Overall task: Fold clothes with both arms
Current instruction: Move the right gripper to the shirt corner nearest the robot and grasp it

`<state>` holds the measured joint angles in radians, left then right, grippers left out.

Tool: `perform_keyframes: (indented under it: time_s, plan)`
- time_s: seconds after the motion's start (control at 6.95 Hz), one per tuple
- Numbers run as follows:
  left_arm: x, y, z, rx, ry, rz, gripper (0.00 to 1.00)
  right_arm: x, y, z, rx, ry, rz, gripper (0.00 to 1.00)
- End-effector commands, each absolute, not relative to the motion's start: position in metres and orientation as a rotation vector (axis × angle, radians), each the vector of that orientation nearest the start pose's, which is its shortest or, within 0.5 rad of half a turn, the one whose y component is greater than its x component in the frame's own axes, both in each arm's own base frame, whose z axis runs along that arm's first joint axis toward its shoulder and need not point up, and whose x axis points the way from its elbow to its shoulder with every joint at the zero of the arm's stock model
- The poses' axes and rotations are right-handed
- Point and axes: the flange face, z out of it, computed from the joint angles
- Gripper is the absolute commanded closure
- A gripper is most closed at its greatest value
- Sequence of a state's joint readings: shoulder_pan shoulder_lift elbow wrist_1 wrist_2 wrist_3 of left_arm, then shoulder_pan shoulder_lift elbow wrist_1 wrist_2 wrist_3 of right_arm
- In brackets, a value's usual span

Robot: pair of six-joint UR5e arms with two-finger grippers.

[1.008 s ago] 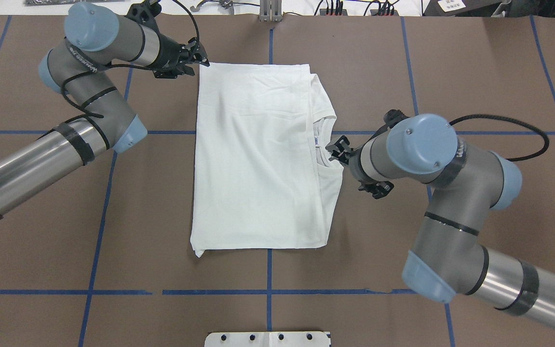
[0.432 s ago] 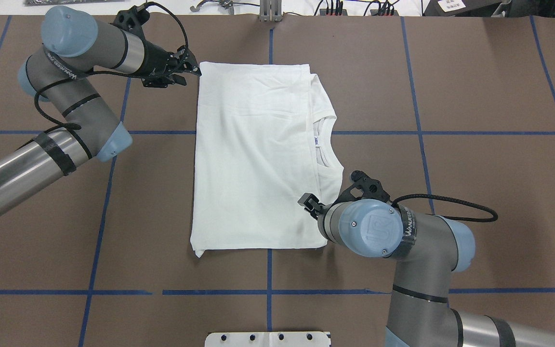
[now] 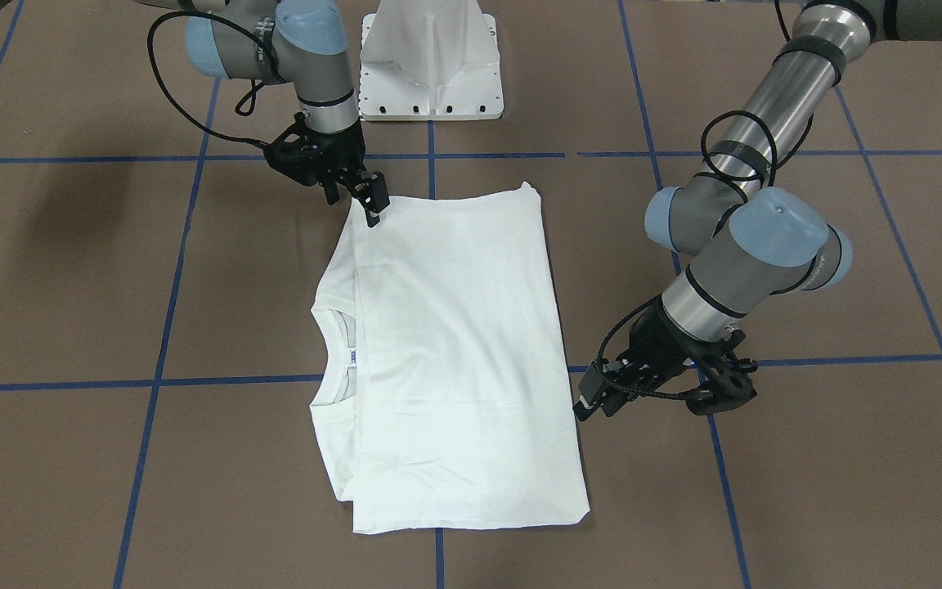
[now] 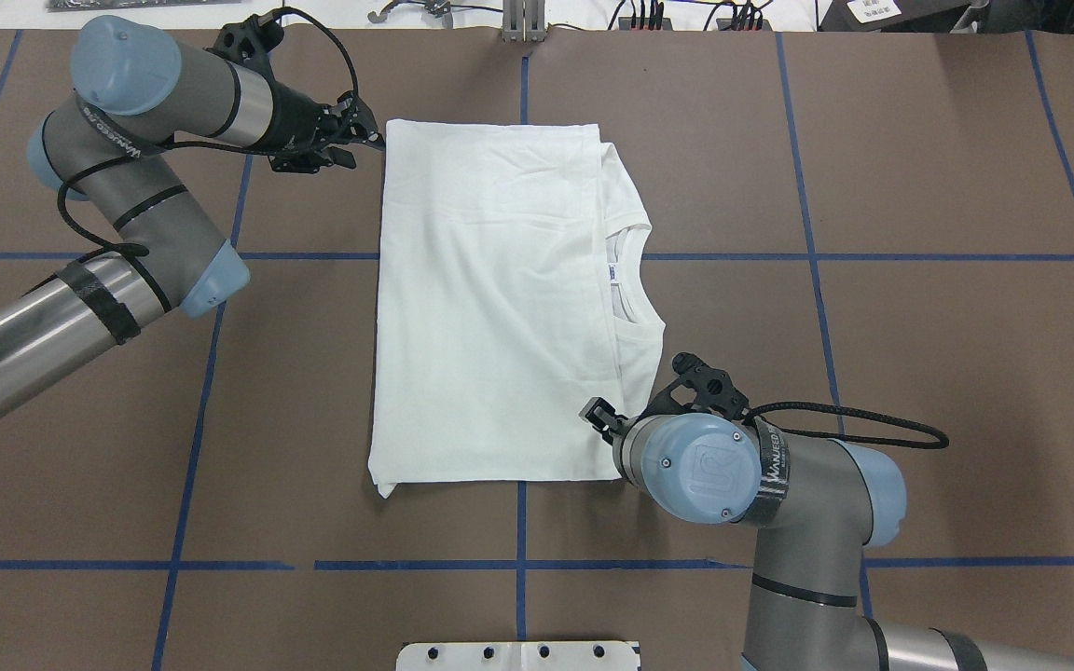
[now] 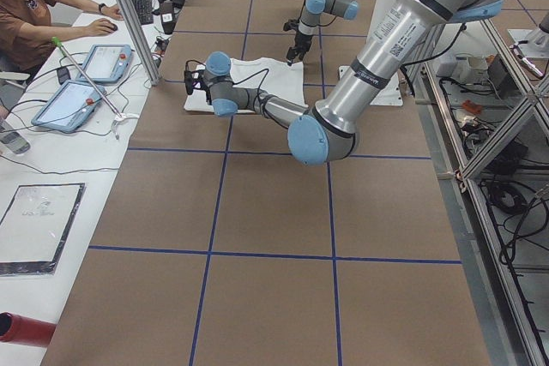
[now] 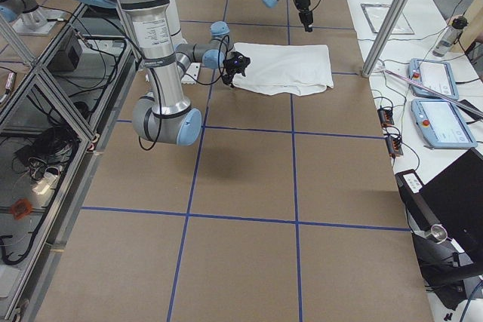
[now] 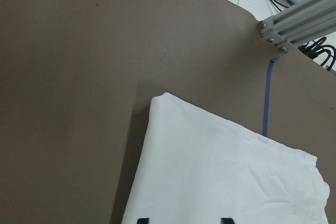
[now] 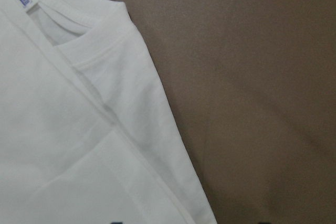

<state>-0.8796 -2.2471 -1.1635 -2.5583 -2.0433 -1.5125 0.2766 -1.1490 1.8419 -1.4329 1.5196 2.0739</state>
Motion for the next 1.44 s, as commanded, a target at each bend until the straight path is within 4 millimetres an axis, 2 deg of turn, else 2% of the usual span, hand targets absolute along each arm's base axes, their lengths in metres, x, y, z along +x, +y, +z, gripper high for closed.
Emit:
perform_keyframes:
  time_s: [0.0, 0.29, 0.58, 0.72, 0.86, 1.01, 1.3]
  plan:
    - [0.415, -0.640, 0.324, 0.194, 1.288, -0.407, 0.44, -0.557, -0.301, 0.294, -0.045, -0.848, 0.754, 0.29]
    - [0.413, -0.637, 0.330, 0.192, 1.287, -0.407, 0.44, -0.563, -0.302, 0.299, -0.044, -0.836, 0.752, 0.29]
    - [0.413, -0.636, 0.333, 0.191, 1.286, -0.407, 0.44, -0.564, -0.302, 0.299, -0.043, -0.834, 0.752, 0.34]
    - [0.412, -0.636, 0.334, 0.191, 1.286, -0.407, 0.44, -0.564, -0.302, 0.297, -0.045, -0.839, 0.753, 0.50]
    - [0.412, -0.636, 0.334, 0.191, 1.286, -0.407, 0.44, -0.564, -0.302, 0.299, -0.044, -0.834, 0.754, 0.78]
    - [0.412, -0.636, 0.333, 0.192, 1.287, -0.407, 0.45, -0.564, -0.302, 0.298, -0.044, -0.836, 0.754, 0.96]
    - [0.412, -0.636, 0.333, 0.192, 1.287, -0.407, 0.47, -0.562, -0.302, 0.294, -0.045, -0.847, 0.754, 1.00]
